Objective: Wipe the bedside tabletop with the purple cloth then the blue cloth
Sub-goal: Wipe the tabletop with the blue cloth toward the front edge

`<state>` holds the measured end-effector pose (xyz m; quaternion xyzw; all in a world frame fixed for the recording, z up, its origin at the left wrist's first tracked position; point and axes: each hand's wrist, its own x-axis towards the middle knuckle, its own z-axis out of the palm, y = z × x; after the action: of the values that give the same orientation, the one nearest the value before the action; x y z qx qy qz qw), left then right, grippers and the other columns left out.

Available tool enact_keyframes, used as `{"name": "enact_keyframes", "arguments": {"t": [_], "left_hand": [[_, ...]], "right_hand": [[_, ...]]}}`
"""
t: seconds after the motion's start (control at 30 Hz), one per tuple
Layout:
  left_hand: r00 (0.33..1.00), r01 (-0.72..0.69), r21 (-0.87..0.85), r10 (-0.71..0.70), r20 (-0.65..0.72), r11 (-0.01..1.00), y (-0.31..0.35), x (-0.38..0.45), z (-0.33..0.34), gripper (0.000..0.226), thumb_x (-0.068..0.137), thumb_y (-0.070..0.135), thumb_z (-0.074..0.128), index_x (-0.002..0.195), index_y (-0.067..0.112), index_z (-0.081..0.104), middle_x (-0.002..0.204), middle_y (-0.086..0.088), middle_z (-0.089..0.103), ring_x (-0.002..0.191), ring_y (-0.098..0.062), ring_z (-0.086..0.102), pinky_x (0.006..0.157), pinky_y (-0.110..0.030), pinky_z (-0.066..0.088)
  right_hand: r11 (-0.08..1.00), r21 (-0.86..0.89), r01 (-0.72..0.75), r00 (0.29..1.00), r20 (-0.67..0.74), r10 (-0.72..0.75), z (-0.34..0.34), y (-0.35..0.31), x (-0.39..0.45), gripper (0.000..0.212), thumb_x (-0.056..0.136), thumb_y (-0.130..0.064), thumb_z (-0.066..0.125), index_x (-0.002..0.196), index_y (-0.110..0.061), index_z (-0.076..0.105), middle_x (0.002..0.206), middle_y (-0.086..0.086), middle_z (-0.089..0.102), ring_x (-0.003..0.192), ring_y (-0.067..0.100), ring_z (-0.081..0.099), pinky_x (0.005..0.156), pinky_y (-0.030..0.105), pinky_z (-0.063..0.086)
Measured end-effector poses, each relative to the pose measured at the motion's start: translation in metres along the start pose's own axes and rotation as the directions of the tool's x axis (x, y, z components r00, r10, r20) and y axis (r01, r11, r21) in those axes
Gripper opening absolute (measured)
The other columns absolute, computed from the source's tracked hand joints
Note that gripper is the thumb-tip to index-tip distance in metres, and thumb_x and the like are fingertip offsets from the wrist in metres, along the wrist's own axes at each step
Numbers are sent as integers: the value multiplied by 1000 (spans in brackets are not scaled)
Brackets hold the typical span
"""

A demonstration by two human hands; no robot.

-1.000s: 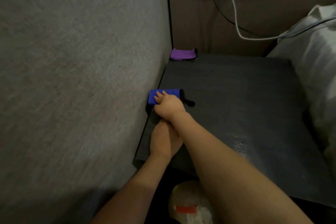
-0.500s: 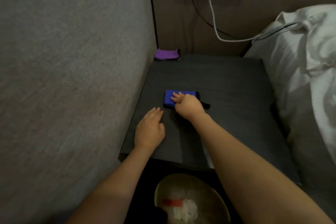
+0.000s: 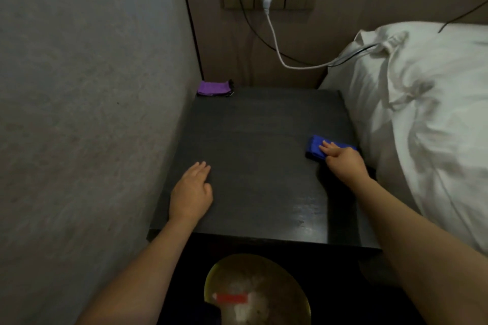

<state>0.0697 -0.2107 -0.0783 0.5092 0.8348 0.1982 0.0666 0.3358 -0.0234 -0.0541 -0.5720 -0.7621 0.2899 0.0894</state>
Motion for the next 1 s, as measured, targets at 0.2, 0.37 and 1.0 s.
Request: {"name": "enact_keyframes", "arguments": {"t": [0.2, 0.37, 1.0], "left_hand": [[1000, 0, 7, 0, -3, 1000, -1, 1, 2, 48, 87, 6, 44, 134, 10, 46, 145, -4, 43, 138, -16, 35, 113, -28, 27], [1000, 13, -16, -13, 15, 1000, 1, -3, -1, 49, 86, 5, 43, 135, 10, 45, 147, -4, 41, 139, -15, 32, 114, -27, 25], [999, 36, -52, -36, -2, 998, -6, -22, -1, 49, 90, 11, 40, 138, 14, 39, 150, 2, 36, 141, -9, 26, 115, -20, 18]], "right_hand": [[999, -29, -22, 999, -46, 20, -1, 13, -19, 45, 87, -1, 46, 131, -10, 50, 148, 5, 35, 140, 13, 27, 114, 24, 14], [998, -27, -54, 993, -110, 51, 11, 11, -38, 47, 86, -5, 48, 133, -11, 48, 149, 2, 34, 140, 11, 26, 115, 26, 17], [959, -156, 237, 959, 193, -205, 101, -131, -29, 50, 92, -13, 37, 142, -14, 34, 155, 0, 22, 143, 14, 18, 119, 35, 16]]}}
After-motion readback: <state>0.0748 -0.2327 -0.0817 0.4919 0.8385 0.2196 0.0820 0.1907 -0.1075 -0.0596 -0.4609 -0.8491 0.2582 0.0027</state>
